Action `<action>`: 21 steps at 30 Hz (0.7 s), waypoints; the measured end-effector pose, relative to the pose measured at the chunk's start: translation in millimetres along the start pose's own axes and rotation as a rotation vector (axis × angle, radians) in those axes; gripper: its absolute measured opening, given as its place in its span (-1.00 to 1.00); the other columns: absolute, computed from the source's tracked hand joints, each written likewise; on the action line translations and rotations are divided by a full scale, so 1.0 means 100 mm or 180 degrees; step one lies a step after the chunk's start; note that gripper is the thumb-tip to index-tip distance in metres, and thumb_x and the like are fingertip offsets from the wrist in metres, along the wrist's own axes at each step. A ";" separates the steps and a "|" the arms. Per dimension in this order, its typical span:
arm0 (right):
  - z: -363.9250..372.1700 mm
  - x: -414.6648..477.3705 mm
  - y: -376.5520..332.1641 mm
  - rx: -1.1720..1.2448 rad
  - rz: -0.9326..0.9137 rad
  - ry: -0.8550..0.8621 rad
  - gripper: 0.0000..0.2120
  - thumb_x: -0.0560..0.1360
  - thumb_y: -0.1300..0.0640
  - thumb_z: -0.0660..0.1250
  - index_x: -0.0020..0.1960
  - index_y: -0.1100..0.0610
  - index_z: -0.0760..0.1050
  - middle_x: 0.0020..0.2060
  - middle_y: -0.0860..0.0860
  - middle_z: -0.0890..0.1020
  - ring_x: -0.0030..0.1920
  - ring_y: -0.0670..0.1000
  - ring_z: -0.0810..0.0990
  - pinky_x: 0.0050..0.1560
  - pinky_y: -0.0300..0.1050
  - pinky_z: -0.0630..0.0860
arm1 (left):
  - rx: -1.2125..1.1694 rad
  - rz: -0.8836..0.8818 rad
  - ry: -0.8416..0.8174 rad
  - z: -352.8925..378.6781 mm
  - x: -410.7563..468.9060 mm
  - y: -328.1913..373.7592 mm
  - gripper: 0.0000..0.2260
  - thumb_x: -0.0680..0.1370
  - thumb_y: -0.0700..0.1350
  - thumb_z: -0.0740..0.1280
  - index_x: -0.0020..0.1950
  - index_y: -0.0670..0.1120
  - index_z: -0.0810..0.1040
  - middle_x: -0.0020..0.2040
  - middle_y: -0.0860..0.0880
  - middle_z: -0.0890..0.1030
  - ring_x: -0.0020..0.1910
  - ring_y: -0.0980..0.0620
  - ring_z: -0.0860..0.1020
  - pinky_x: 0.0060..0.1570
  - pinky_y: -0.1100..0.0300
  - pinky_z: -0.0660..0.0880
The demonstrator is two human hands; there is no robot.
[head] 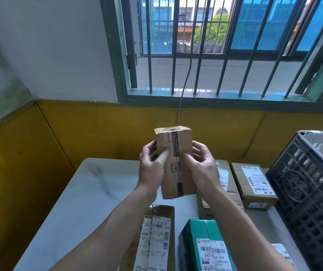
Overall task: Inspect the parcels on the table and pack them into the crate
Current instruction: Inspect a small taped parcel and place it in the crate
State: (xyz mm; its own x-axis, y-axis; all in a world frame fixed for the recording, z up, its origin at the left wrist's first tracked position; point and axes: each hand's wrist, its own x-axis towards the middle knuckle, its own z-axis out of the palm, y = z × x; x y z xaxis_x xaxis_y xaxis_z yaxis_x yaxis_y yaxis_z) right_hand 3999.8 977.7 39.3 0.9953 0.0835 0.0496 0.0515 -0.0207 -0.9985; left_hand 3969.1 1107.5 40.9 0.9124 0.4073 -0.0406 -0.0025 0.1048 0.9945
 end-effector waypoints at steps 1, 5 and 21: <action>0.00 0.00 0.00 -0.0028 0.0007 0.0007 -0.74 0.58 0.00 0.40 0.22 -0.18 0.45 0.12 -0.07 0.65 0.14 -0.01 0.64 0.08 0.06 0.66 | -0.0005 -0.0031 -0.0013 0.00 0.00 0.01 -0.71 0.63 0.10 0.32 0.34 0.17 0.41 0.27 0.00 0.57 0.21 0.04 0.54 -0.04 0.13 0.52; 0.01 0.00 0.00 -0.0076 0.0057 0.0055 -0.68 0.58 -0.07 0.39 0.27 -0.03 0.43 0.10 -0.02 0.66 0.12 0.03 0.66 0.08 0.12 0.67 | 0.0001 -0.0100 -0.0056 0.00 -0.02 0.01 -0.81 0.63 0.14 0.29 0.21 0.21 0.40 0.13 0.11 0.61 0.15 0.09 0.55 -0.10 0.18 0.47; 0.05 -0.05 -0.05 -0.0037 0.0157 0.0009 -0.67 0.62 -0.11 0.29 0.34 -0.04 0.43 0.09 -0.03 0.65 0.10 -0.01 0.64 -0.13 -0.15 0.61 | -0.0141 -0.0151 -0.0195 -0.01 -0.06 0.02 -0.53 0.47 0.20 0.26 0.38 0.19 0.36 0.24 0.02 0.60 0.22 0.01 0.55 -0.04 0.14 0.53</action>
State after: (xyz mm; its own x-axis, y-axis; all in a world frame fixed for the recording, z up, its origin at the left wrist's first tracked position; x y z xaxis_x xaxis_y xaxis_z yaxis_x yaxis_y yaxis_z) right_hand 3994.5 982.6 43.8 0.9968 0.0794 0.0003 0.0032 -0.0364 -0.9993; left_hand 3963.4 1106.1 43.2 0.9353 0.3448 -0.0801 0.0243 0.1633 0.9863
